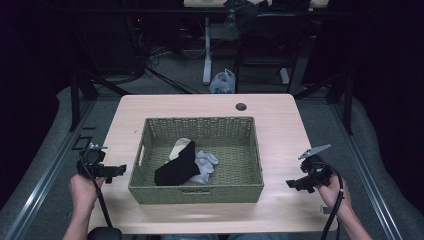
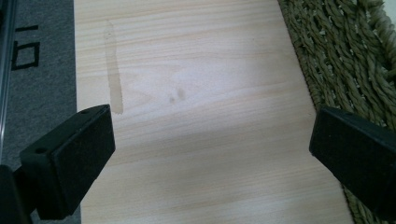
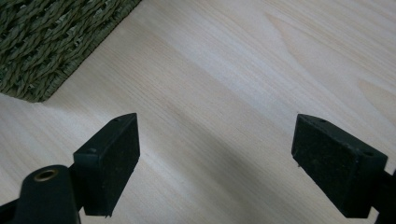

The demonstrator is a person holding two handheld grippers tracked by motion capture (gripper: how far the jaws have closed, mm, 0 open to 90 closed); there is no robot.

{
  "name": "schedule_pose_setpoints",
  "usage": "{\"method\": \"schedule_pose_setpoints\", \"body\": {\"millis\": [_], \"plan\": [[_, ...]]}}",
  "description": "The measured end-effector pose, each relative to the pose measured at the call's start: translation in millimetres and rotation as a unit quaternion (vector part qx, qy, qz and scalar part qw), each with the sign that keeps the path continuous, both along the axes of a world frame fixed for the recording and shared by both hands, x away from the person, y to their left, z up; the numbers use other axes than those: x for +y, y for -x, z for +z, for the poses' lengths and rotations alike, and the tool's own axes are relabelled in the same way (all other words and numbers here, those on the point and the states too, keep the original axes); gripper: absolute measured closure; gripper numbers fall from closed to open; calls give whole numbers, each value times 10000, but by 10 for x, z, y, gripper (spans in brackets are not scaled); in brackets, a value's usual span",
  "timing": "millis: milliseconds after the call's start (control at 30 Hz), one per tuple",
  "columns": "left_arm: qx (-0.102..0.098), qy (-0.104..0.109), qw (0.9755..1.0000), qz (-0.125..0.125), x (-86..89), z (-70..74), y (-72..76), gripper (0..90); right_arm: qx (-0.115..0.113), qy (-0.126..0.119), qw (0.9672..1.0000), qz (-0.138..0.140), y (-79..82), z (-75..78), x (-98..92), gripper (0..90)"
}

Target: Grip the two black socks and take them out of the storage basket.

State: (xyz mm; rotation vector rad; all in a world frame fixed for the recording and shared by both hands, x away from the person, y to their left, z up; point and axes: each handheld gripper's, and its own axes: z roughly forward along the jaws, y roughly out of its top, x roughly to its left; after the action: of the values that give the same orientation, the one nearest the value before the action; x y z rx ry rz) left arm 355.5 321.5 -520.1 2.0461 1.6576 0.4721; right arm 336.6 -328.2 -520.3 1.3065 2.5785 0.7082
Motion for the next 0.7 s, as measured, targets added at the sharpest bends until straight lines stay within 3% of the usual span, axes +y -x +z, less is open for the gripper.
{"method": "schedule_pose_setpoints", "body": {"millis": [167,233,400,700], "plan": [[-58,87,9999,35,-3,25,6,3,4,-19,10000,-7,5,1,-5,147],[-68,277,9996,1,-3,66,23,3,1,-25,10000,9,2,4,-1,146],[-183,387,9991,-64,-32,198,58,2,55,30,10000,48,1,1,16,146],[-408,325,9984,-199,-83,381,117,0,11,21,10000,-6,7,6,8,146]]}}
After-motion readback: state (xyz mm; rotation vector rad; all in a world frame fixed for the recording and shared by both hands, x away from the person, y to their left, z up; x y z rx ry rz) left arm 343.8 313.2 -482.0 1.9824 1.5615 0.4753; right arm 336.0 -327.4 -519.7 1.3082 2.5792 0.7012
